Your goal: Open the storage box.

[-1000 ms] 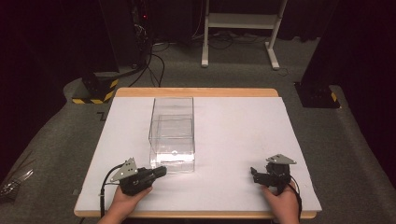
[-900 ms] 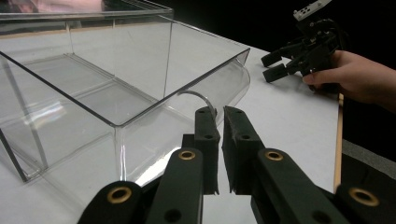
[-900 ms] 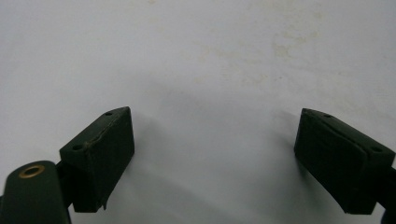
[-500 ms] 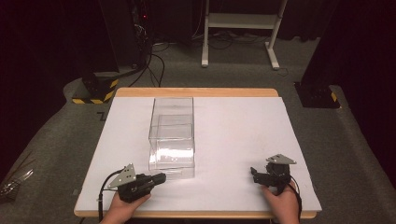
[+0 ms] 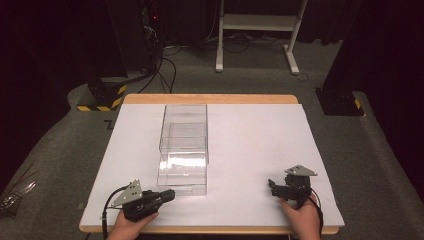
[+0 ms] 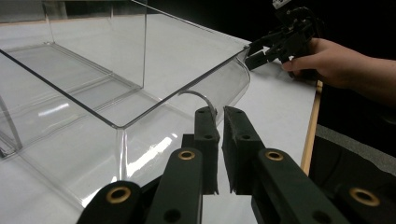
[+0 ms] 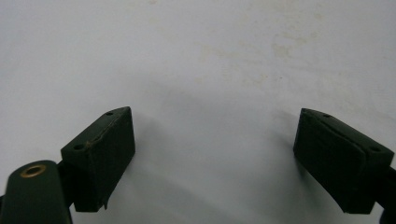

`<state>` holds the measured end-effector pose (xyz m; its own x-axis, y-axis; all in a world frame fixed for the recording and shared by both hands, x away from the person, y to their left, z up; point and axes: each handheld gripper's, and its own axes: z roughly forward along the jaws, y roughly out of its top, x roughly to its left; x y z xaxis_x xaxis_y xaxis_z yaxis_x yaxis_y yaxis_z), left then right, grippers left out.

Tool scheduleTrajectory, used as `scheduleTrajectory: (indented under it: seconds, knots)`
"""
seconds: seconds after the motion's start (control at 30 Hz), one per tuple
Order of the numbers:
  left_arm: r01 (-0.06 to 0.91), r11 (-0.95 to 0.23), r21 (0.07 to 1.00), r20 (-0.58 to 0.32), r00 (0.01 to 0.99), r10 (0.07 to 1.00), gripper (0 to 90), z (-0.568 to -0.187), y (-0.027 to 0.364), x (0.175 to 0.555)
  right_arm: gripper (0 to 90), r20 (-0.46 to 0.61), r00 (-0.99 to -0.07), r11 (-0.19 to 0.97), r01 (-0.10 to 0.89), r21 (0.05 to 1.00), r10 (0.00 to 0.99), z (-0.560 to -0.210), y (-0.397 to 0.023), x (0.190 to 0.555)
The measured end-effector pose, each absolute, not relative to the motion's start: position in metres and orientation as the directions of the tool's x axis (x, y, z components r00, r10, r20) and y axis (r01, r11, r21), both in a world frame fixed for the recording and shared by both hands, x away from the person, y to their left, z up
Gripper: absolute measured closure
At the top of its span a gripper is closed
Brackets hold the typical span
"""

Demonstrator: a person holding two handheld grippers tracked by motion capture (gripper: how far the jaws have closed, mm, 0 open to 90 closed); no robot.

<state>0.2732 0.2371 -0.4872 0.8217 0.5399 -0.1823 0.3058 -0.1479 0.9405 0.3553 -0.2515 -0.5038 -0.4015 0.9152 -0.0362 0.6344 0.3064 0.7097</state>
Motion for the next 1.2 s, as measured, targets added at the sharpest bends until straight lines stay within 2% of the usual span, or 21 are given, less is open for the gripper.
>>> scheduleTrajectory:
  seconds: [0.17, 0.27, 0.33, 0.43, 0.7, 1.0, 1.2]
  knots:
    - [0.306, -0.140, 0.942, -0.185, 0.819, 0.543, 83.1, -0.488, 0.239, 0.272, 12.7, -0.036, -0.402, 0.307, 0.634, 0.710, 0.915, -0.504, -0.252, 0.355]
    - [0.317, -0.105, 0.943, -0.212, 0.810, 0.547, 73.1, -0.486, 0.242, 0.271, 12.8, -0.037, -0.402, 0.307, 0.634, 0.710, 0.915, -0.504, -0.252, 0.355]
    - [0.318, -0.098, 0.943, -0.214, 0.805, 0.553, 70.4, -0.484, 0.244, 0.269, 12.8, -0.036, -0.402, 0.306, 0.634, 0.710, 0.915, -0.504, -0.252, 0.355]
    - [0.308, -0.113, 0.945, -0.196, 0.806, 0.558, 70.4, -0.481, 0.247, 0.266, 12.8, -0.036, -0.402, 0.306, 0.634, 0.710, 0.915, -0.504, -0.252, 0.355]
    - [0.257, -0.051, 0.965, -0.183, 0.800, 0.572, 69.9, -0.468, 0.257, 0.260, 12.9, -0.035, -0.402, 0.306, 0.634, 0.710, 0.915, -0.504, -0.252, 0.355]
    - [0.217, 0.000, 0.976, -0.165, 0.743, 0.648, 66.4, -0.460, 0.279, 0.262, 12.9, -0.035, -0.403, 0.306, 0.634, 0.710, 0.915, -0.504, -0.252, 0.355]
    - [0.231, -0.009, 0.973, -0.146, 0.644, 0.751, 60.7, -0.467, 0.298, 0.268, 13.0, -0.034, -0.402, 0.305, 0.635, 0.710, 0.915, -0.504, -0.252, 0.355]
